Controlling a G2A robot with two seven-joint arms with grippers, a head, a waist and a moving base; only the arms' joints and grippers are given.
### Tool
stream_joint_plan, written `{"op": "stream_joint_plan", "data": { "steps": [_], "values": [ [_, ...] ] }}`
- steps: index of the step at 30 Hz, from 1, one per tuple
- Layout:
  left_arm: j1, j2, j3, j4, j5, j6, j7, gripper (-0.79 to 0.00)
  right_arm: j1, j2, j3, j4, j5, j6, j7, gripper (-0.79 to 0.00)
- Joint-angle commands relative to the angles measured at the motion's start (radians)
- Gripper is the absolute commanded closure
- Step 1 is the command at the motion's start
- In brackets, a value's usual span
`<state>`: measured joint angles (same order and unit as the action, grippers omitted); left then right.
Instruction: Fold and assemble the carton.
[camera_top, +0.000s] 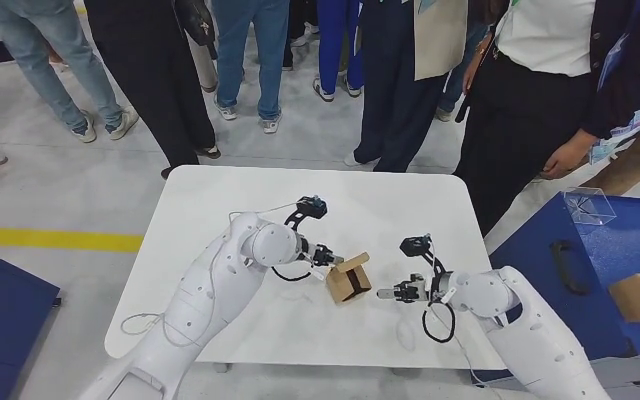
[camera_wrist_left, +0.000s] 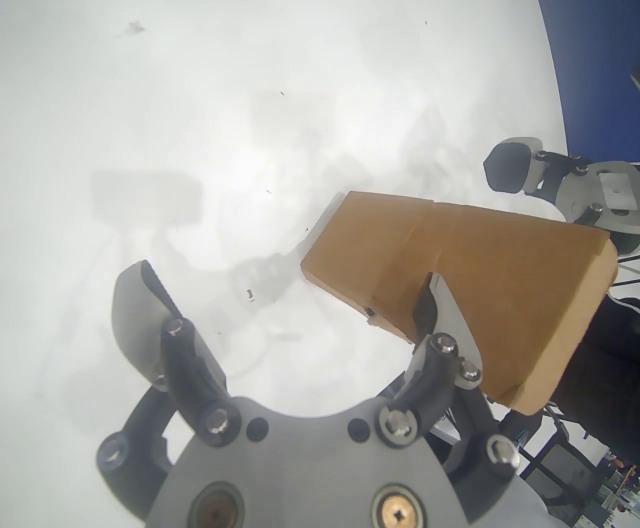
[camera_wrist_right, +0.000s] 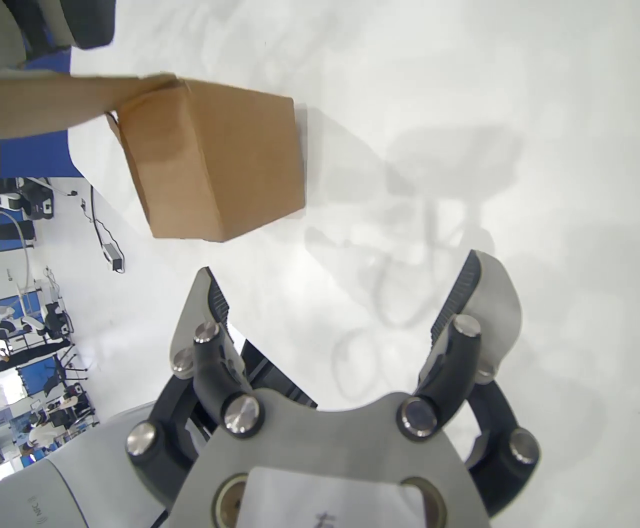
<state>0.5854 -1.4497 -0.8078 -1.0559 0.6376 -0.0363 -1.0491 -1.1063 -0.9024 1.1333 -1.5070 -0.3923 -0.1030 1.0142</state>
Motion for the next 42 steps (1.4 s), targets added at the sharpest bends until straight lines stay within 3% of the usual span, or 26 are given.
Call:
{"op": "stream_joint_plan", "data": {
  "steps": [1,12,27,33,42],
  "values": [
    [-0.008,-0.003,0.001,0.01,-0.003,0.0,0.007,-0.785,0.001,-0.001,-0.012,-0.004,-0.011,-0.002,0.013,-0.785],
    [-0.037,-0.019,0.013,0.046,-0.03,-0.017,0.021,-0.785,0.029,-0.029,-0.1,0.016,-0.089,0.068,-0.073,-0.785],
    [-0.008,-0.016,0.005,0.016,-0.021,-0.023,0.025,-0.785,0.095,-0.068,-0.16,0.091,-0.106,0.118,-0.151,-0.785],
    [-0.002,-0.018,0.014,0.019,-0.006,-0.021,0.023,-0.785,0.103,-0.068,-0.115,0.1,-0.049,0.11,-0.152,-0.785],
    [-0.008,-0.021,0.012,0.031,-0.005,-0.026,0.025,-0.785,0.02,-0.035,0.097,0.025,0.204,-0.002,-0.124,-0.785]
  ]
}}
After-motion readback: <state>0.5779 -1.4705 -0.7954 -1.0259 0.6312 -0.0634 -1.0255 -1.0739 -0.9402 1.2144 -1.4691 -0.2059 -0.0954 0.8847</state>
